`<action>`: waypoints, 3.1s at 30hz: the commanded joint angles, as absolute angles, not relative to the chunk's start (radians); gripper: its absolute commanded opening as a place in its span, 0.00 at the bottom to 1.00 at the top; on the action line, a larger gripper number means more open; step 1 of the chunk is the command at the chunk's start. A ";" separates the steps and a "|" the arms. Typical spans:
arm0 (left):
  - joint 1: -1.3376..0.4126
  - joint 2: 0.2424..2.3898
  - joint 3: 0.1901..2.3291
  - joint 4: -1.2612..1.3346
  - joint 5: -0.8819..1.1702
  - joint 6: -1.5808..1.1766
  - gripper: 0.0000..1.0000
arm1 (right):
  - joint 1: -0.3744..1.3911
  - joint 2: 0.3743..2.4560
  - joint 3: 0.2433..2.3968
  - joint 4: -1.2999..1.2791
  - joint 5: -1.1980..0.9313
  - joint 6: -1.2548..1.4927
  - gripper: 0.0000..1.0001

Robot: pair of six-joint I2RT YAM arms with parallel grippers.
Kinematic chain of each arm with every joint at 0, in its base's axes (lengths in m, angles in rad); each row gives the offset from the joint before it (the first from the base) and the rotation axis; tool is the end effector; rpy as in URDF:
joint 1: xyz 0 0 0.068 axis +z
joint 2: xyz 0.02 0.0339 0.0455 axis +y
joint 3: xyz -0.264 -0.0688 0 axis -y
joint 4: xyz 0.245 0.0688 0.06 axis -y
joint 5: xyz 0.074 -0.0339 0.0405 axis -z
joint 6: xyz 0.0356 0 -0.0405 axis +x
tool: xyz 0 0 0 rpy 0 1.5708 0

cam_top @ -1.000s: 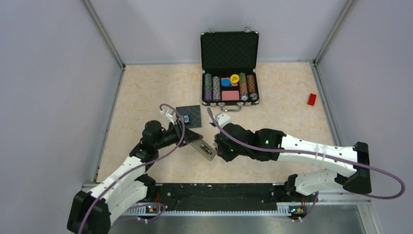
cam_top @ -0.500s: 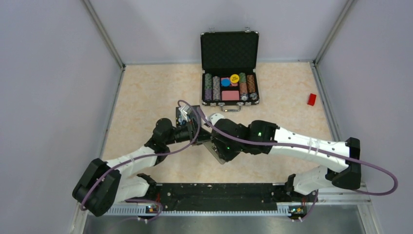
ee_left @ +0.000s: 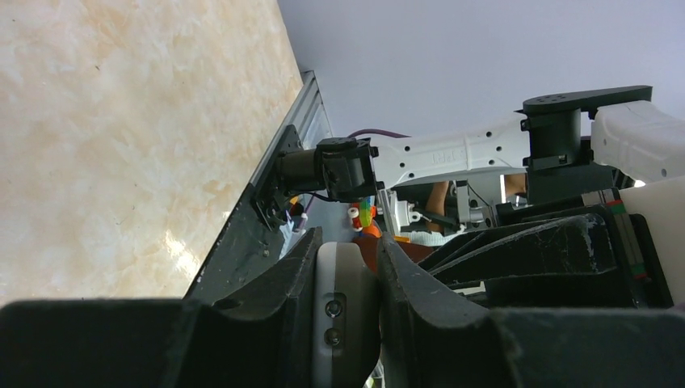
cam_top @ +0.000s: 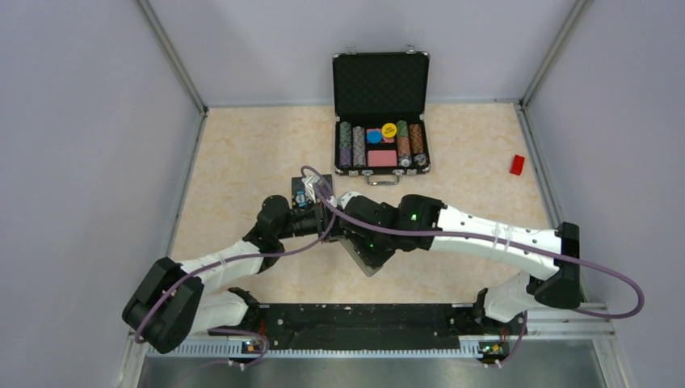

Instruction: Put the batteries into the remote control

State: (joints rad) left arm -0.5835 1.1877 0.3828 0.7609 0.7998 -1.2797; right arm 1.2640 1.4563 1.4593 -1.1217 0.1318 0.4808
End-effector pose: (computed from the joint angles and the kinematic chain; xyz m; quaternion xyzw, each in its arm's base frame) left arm 0.1805 -0.1497 0.2190 0.0260 0.7174 -0.6789 0.1541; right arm 0.0897 0.2678 0.3382 -0.3575 0.9045 0.1300 0.1929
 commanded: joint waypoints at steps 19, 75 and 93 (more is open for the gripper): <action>-0.581 1.203 0.454 0.863 0.787 -1.281 0.00 | 1.154 1.373 1.596 -1.119 0.110 0.521 0.42; -0.570 1.051 0.648 0.818 0.400 -1.627 0.00 | 1.048 0.799 0.948 -0.245 0.276 1.134 0.64; -0.569 1.014 0.640 0.807 0.409 -1.612 0.00 | 0.997 0.835 0.917 -0.185 0.176 1.174 0.53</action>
State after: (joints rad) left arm -0.5674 1.0615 0.6060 0.7483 0.4122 -1.6279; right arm 1.0233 0.8257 0.9295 -0.2527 0.2333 1.1484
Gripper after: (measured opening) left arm 0.327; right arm 0.540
